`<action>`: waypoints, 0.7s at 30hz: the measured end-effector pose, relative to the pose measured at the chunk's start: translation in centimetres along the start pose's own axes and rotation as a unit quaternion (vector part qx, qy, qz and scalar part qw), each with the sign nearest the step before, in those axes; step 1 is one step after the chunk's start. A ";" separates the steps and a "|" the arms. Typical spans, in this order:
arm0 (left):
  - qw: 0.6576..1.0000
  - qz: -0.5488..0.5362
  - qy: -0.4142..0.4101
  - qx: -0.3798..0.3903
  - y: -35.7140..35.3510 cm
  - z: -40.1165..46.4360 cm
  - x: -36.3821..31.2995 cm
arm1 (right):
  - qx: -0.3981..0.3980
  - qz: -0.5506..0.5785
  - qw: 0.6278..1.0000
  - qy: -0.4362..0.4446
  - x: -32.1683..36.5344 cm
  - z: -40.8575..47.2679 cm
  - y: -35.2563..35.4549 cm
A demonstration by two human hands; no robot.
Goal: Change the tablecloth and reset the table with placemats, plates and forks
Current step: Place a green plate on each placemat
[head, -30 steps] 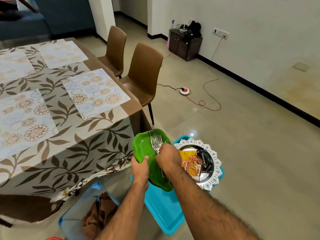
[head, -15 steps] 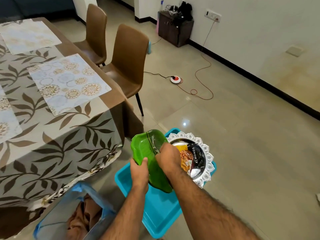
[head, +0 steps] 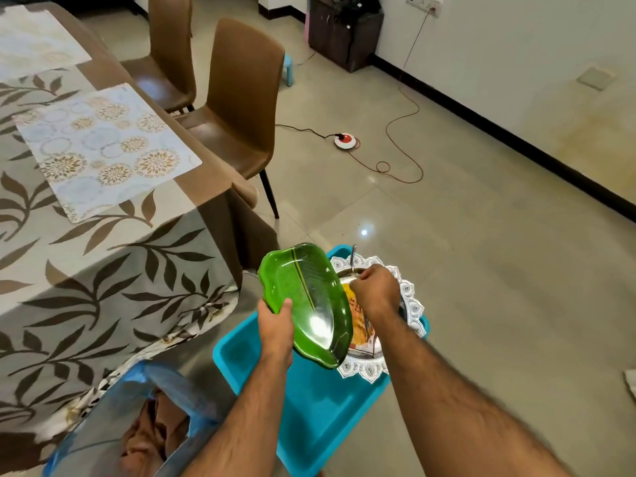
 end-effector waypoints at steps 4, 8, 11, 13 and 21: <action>1.000 0.009 -0.016 -0.014 0.7 1.3 0.6 | 0.004 -0.060 0.998 -0.035 -3.8 2.0 -1.5; 1.000 -0.004 -0.009 -0.019 2.3 2.3 2.4 | 0.021 -0.131 0.990 -0.043 -7.0 2.5 -5.1; 1.000 -0.016 -0.010 -0.023 3.7 2.9 3.3 | 0.034 -0.156 0.987 -0.024 -7.9 2.8 -7.5; 0.999 -0.019 -0.011 -0.028 4.3 3.0 3.7 | 0.036 -0.168 0.985 -0.017 -8.2 2.9 -8.6; 1.000 -0.009 -0.017 -0.007 5.1 2.3 2.9 | 0.027 -0.181 0.983 -0.011 -8.5 3.0 -9.3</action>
Point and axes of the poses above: each hand's wrist, its own z-axis towards the middle knuckle, its own y-axis out of the back of the hand, x = y × z, the point moved 7 cm from there along z, towards the middle knuckle, and after that the axes turned 6 degrees about -z, right-handed, at the moved point
